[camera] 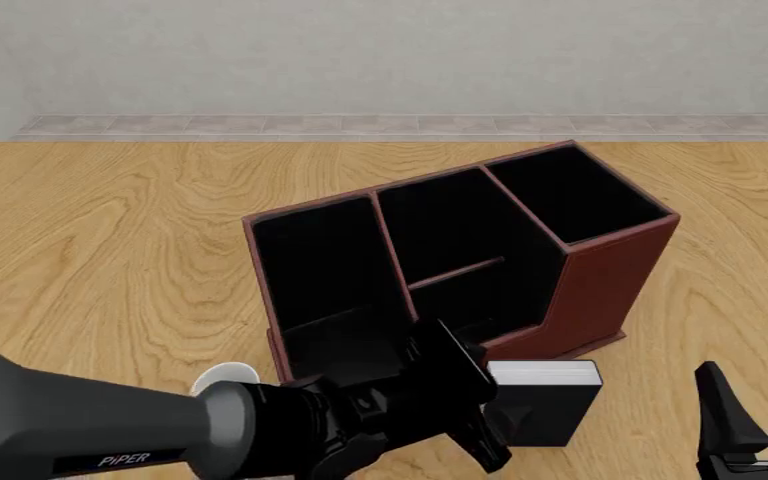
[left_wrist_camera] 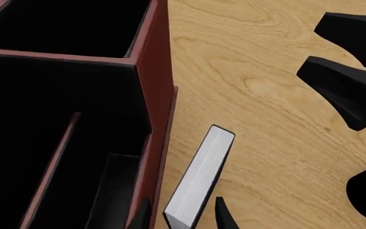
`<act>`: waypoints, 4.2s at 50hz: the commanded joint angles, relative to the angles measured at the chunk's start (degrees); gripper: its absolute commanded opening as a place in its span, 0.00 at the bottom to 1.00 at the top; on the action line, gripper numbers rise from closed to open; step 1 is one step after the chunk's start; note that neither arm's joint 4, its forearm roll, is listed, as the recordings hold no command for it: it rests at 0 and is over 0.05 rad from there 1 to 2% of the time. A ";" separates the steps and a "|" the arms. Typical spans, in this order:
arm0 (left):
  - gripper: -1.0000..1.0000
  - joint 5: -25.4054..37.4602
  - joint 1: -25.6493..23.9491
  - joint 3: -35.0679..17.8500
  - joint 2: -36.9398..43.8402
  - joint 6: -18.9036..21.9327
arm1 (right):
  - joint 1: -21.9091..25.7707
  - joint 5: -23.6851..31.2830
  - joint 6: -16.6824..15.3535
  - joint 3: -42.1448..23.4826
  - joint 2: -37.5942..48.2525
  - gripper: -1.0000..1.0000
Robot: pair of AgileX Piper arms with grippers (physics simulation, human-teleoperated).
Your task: Pick up the book and place it in the back compartment of the caddy.
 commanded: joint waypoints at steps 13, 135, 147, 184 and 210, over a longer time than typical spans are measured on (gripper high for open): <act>0.00 0.87 -1.99 -0.87 -1.08 0.40 | 0.01 -0.08 -0.08 0.02 0.00 1.00; 0.00 24.12 5.03 -10.97 -24.72 7.83 | -0.01 0.12 -0.04 -0.12 -0.03 1.00; 0.00 20.55 6.83 -9.89 -21.65 7.65 | -0.02 0.06 0.00 -0.03 -0.02 1.00; 0.00 14.99 8.13 -9.09 -14.82 7.94 | 0.00 0.06 -0.03 -0.06 -0.02 1.00; 0.00 13.97 8.23 -8.04 -13.57 9.20 | 0.00 0.12 -0.04 -0.11 -0.02 1.00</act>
